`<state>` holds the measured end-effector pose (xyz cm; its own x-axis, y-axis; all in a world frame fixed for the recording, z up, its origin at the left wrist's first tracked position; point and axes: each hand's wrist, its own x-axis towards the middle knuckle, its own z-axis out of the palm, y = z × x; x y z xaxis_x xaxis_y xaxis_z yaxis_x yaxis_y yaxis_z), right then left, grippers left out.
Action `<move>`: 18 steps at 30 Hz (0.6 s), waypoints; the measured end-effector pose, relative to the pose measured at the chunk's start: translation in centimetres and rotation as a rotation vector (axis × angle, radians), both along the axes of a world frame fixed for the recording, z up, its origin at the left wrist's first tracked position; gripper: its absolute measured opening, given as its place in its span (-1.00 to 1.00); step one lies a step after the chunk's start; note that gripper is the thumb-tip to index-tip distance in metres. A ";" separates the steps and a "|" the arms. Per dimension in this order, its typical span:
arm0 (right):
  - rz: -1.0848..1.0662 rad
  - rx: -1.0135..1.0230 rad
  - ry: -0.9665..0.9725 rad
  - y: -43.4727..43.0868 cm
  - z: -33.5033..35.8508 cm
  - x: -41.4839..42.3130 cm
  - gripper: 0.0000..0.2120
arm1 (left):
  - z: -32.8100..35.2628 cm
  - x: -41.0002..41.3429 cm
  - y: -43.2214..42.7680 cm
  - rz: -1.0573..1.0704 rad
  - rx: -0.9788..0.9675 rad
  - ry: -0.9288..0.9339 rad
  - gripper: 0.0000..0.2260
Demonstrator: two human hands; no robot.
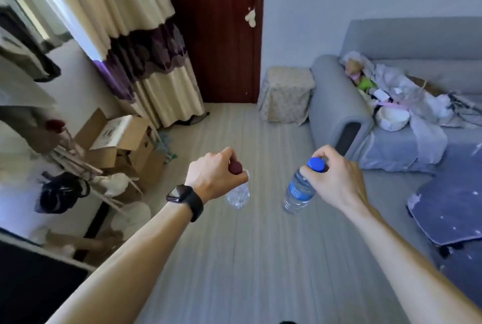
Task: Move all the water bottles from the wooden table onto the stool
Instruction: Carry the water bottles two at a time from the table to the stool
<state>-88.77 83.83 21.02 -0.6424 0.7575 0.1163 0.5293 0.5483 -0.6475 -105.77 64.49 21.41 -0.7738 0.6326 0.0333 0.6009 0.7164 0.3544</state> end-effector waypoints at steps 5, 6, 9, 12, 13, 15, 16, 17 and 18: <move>-0.060 -0.017 -0.006 8.3 -1.6 -6.4 -0.75 | -1.5 -7.4 8.8 -0.063 -0.057 0.004 -0.71; -0.066 -0.019 -0.005 10.2 -1.9 -7.7 -0.76 | -1.7 -8.9 10.8 -0.073 -0.062 0.013 -0.71; -0.082 -0.037 -0.029 15.9 -2.0 -11.9 -0.75 | -1.5 -13.4 17.0 -0.078 -0.074 0.016 -0.72; -0.082 -0.065 -0.068 21.7 -1.4 -16.1 -0.74 | -0.6 -17.9 23.1 -0.086 -0.089 0.019 -0.72; -0.073 -0.066 -0.072 23.5 -1.2 -17.6 -0.73 | -0.3 -19.4 24.9 -0.076 -0.081 0.015 -0.72; -0.075 -0.074 -0.061 26.9 -0.6 -20.6 -0.72 | 0.1 -22.3 28.2 -0.058 -0.049 0.007 -0.73; -0.085 -0.075 -0.067 28.4 -0.3 -22.0 -0.73 | 0.4 -23.7 29.6 -0.055 -0.045 0.015 -0.74; -0.090 -0.073 -0.072 29.9 -0.1 -23.4 -0.73 | 0.5 -25.1 31.0 -0.052 -0.043 0.026 -0.75; -0.093 -0.071 -0.068 31.5 0.0 -24.8 -0.73 | 0.6 -26.7 32.5 -0.050 -0.035 0.031 -0.76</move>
<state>-113.53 115.32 20.97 -0.5734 0.8190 0.0188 0.6196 0.4486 -0.6441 -132.43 96.98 21.98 -0.7400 0.6718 0.0335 0.6466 0.6968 0.3104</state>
